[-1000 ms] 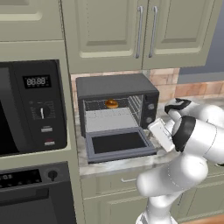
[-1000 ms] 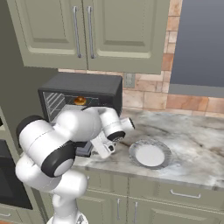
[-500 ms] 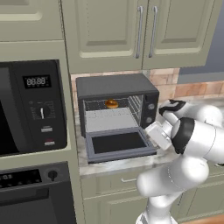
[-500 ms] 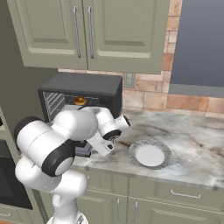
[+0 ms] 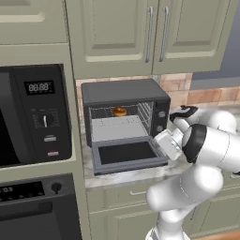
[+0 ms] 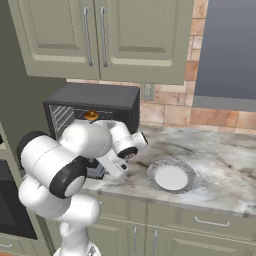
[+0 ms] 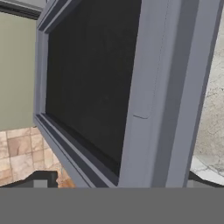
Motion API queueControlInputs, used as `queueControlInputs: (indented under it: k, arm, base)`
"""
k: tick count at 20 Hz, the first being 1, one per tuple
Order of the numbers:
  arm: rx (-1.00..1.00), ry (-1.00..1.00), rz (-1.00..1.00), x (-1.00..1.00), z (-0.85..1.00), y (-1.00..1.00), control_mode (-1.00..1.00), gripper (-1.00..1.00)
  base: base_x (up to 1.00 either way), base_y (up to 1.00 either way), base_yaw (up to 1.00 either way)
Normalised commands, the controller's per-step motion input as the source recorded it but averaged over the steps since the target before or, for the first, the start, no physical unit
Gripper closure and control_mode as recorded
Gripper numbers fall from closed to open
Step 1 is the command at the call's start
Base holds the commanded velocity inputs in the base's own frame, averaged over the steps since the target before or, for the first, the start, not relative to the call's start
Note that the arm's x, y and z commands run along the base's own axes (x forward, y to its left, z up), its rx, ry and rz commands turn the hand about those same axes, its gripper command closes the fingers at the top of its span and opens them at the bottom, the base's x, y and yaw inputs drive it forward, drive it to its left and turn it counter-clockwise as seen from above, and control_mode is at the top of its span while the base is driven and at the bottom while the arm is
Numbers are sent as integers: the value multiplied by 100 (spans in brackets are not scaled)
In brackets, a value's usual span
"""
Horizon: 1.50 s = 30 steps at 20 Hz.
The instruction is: Pick up the bagel from the plate, place it on the toaster oven rack, close the door, and set the timer.
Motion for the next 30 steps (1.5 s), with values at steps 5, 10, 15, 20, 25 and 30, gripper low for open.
queueControlInputs:
  k: [5,10,15,20,25,30]
  arm:
    - [30,14,4,0,62,20,-100,-100]
    - [40,25,0,0,61,5,-100,-100]
    - [51,29,-1,0,65,1,-100,-100]
    - [53,23,-2,0,88,4,-100,-100]
    - [51,22,-3,5,91,1,-100,-100]
    - [47,24,-6,22,75,2,-100,-100]
  base:
    - [0,0,0]
    - [0,0,0]
    - [0,0,0]
    - [0,0,0]
    - [0,0,0]
    - [0,0,0]
